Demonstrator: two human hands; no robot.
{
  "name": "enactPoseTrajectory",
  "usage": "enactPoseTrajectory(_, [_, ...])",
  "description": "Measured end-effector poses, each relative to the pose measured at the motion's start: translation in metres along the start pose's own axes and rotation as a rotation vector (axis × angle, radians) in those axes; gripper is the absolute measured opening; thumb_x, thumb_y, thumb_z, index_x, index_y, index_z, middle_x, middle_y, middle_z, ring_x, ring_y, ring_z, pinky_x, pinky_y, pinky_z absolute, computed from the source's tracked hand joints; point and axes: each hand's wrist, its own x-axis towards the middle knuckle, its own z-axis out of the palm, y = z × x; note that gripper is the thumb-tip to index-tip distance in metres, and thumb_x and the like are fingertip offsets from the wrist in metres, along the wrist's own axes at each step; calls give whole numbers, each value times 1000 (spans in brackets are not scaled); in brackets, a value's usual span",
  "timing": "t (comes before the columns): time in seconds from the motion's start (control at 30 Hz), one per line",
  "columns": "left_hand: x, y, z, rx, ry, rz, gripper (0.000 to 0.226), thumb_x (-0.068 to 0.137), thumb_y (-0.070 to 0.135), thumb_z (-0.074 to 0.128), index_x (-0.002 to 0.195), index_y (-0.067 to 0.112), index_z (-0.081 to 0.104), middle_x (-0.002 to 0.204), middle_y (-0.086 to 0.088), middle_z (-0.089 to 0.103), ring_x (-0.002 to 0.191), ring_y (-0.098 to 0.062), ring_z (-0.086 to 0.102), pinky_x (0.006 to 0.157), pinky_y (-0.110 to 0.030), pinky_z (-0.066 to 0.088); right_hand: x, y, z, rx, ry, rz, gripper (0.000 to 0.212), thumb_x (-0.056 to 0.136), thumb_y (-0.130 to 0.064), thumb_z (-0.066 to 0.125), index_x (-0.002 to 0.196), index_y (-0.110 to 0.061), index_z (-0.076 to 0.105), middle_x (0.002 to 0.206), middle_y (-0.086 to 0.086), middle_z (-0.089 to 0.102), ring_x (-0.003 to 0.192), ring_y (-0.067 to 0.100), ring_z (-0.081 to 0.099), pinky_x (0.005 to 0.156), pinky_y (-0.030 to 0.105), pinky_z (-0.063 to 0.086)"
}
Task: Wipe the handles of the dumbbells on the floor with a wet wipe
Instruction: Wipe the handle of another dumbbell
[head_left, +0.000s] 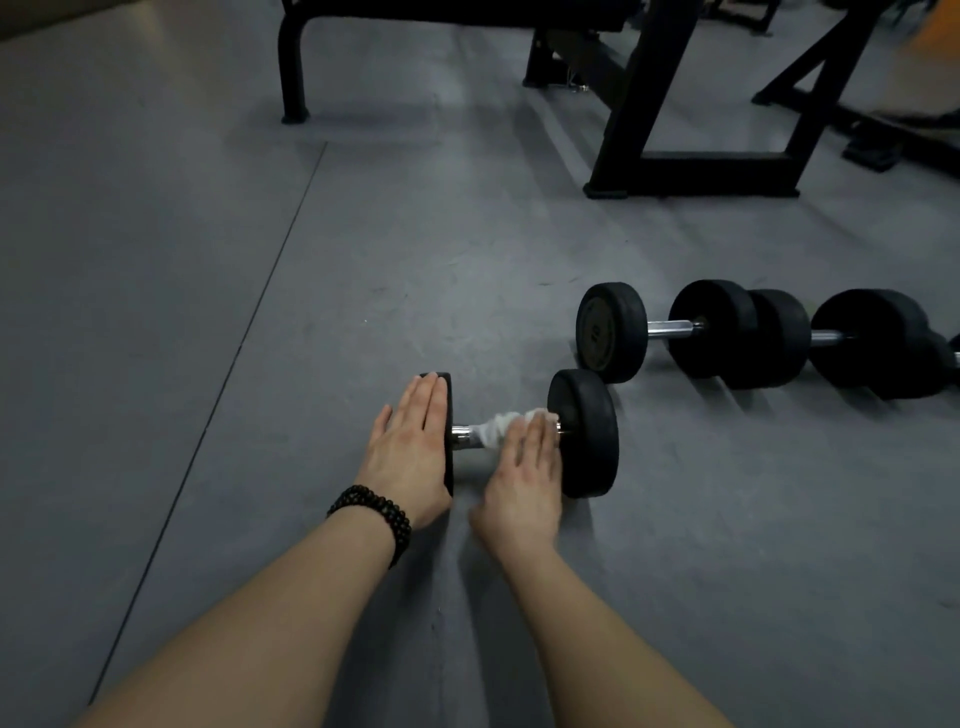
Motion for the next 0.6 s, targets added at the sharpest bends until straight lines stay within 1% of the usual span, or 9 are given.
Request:
enactPoseTrajectory(0.1, [5,-1,-1,-17,-26,-10,118,76,26,73,154,14,-15,163,1,-15,150,-15,-14,124,-39,3,-6,-10,5,-39,-83,-236,104,86,-34,58,153,-25,-21,155,9,-35,138,26,-40,120,45,-12])
enactPoseTrajectory(0.13, [6,-3,-2,-15,-32,-7,120,75,26,74,154,14,-15,163,2,-15,150,-15,-14,123,-40,3,-4,-4,4,-55,-85,-245,103,86,-32,57,152,-29,-21,153,6,-38,137,23,-41,119,44,-13])
enactPoseTrajectory(0.27, [6,-4,2,-37,-11,-3,119,73,23,73,154,15,-14,163,3,-13,150,-15,-13,123,-40,3,1,9,6,16,17,93,107,82,-27,63,154,-28,-15,158,18,-28,145,32,-28,120,43,-2])
enactPoseTrajectory(0.3, [5,-4,4,-47,-2,-3,116,75,23,71,154,14,-14,163,2,-13,150,-16,-13,123,-39,4,-1,0,7,27,2,77,105,83,-29,62,154,-29,-16,157,20,-29,144,34,-30,120,44,-5])
enactPoseTrajectory(0.37, [7,-3,6,-60,13,-6,113,78,25,68,154,15,-14,163,2,-13,150,-15,-14,123,-38,5,-7,-15,11,16,-39,-99,102,85,-30,58,153,-32,-20,154,17,-34,140,32,-38,116,43,-18])
enactPoseTrajectory(0.43, [8,-4,4,-63,-5,-10,117,76,25,72,154,16,-15,163,3,-14,150,-15,-14,123,-38,5,-6,-7,9,-19,-55,-202,104,86,-28,56,150,-35,-25,154,10,-37,139,26,-40,116,43,-18])
enactPoseTrajectory(0.53, [8,-4,3,-68,2,-5,118,74,21,73,155,15,-12,163,3,-13,150,-15,-13,123,-38,6,0,11,10,7,-1,73,107,84,-28,61,152,-33,-22,157,13,-32,144,29,-31,121,44,-4])
enactPoseTrajectory(0.57, [8,-2,3,-75,8,-5,114,75,20,70,155,14,-11,163,2,-12,150,-15,-12,123,-39,7,-2,6,10,26,-3,123,106,84,-31,61,152,-32,-20,157,16,-32,144,32,-31,121,45,-3])
enactPoseTrajectory(0.6, [7,-1,3,-82,15,-9,111,77,19,67,155,14,-11,163,1,-11,150,-16,-12,123,-39,7,-4,-4,11,43,-15,85,105,85,-35,60,153,-32,-20,156,18,-33,142,34,-33,120,46,-5])
